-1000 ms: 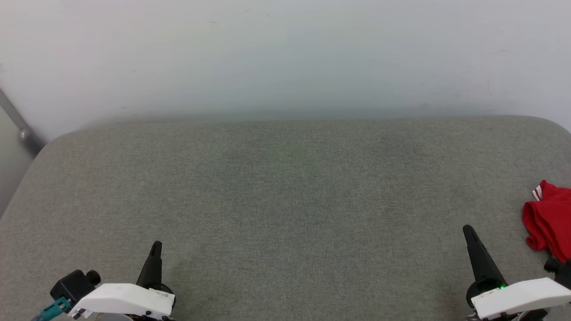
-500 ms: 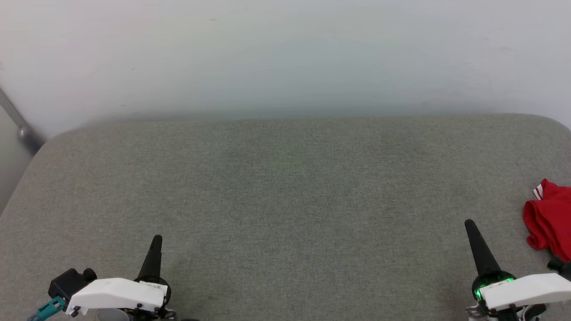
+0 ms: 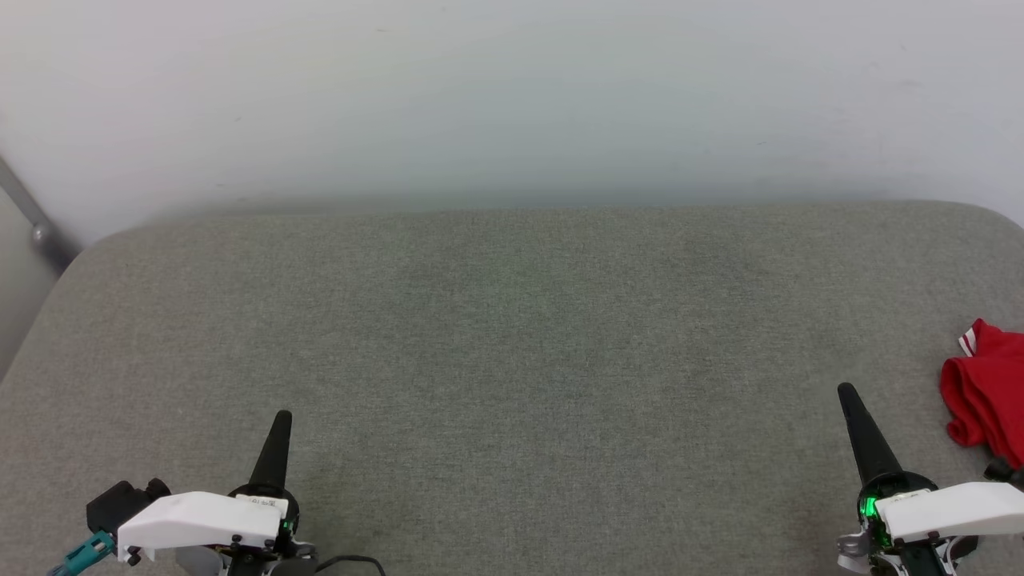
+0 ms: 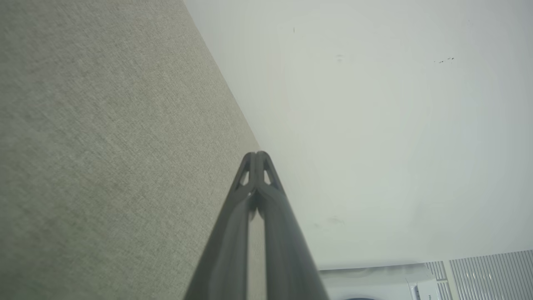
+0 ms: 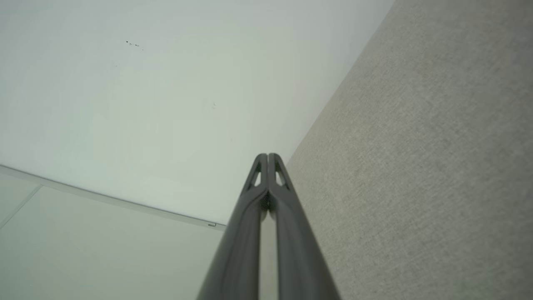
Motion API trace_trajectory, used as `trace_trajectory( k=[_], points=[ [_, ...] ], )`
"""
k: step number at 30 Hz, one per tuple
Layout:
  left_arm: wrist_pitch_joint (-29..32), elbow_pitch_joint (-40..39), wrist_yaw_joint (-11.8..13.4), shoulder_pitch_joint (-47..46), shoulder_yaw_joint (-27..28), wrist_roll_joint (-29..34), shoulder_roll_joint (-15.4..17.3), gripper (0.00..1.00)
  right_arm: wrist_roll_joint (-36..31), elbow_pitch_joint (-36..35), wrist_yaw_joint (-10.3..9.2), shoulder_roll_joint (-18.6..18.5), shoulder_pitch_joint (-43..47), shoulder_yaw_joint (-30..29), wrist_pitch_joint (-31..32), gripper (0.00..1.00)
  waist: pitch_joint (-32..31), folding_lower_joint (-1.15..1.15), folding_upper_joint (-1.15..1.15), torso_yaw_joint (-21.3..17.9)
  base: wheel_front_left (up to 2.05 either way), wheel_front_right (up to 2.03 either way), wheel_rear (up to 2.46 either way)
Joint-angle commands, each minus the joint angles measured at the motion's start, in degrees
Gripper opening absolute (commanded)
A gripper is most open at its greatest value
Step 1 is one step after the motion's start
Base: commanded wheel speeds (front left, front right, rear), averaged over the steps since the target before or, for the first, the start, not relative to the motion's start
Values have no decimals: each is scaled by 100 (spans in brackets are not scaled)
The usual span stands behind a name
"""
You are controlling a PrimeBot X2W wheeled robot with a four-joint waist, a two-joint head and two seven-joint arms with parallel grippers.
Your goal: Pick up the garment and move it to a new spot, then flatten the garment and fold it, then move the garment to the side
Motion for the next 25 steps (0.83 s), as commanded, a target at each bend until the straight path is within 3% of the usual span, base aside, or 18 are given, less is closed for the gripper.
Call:
trace_trajectory(
  k=[1, 25],
  points=[
    [29, -17, -49, -131, 50, -89, -2, 0, 128, -4, -1, -24, -143, -18, 25, 0, 2, 0, 0, 0, 0, 0, 0],
    [332, 80, -273, -285, 350, -1003, -214, 0, 1315, 287, -1, 4, -378, -99, 120, 0, 67, 0, 0, 8, 0, 0, 0]
  ],
)
